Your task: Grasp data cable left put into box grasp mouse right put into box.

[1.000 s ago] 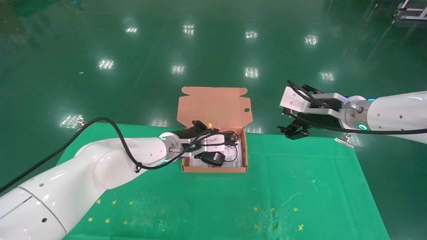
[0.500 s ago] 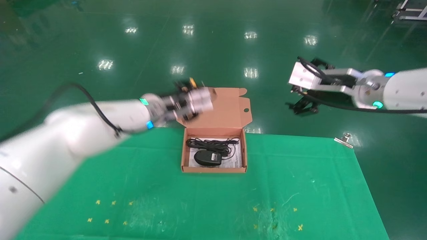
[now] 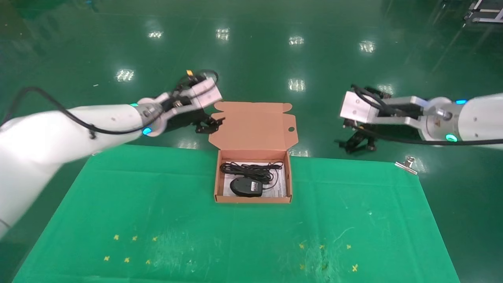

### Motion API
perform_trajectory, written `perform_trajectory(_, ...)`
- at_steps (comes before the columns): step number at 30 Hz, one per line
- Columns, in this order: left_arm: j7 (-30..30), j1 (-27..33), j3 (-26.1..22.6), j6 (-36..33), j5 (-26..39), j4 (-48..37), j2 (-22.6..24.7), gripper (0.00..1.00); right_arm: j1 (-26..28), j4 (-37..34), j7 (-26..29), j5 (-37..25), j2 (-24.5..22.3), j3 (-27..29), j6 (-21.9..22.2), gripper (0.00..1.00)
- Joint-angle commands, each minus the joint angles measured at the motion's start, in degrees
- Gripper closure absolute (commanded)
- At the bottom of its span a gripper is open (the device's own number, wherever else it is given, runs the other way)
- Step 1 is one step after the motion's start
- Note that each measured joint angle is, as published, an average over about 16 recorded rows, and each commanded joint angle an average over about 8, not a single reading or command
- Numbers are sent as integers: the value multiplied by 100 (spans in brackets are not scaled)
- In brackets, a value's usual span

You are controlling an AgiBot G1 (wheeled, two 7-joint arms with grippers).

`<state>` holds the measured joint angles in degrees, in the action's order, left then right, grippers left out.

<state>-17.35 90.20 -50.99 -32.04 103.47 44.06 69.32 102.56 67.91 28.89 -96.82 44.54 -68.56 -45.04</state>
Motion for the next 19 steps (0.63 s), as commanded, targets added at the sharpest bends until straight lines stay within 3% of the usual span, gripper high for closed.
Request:
perform_trajectory(1, 26, -112, 137, -210, -241, 115, -134, 0, -161, 22, -71, 216, -37, 207, -160, 0)
perform_trajectory(19, 238, -1034, 1262, -1937, -2224, 1066, -1238, 0, -1490, 206, -659, 1997, -346, 1909, -1477, 0)
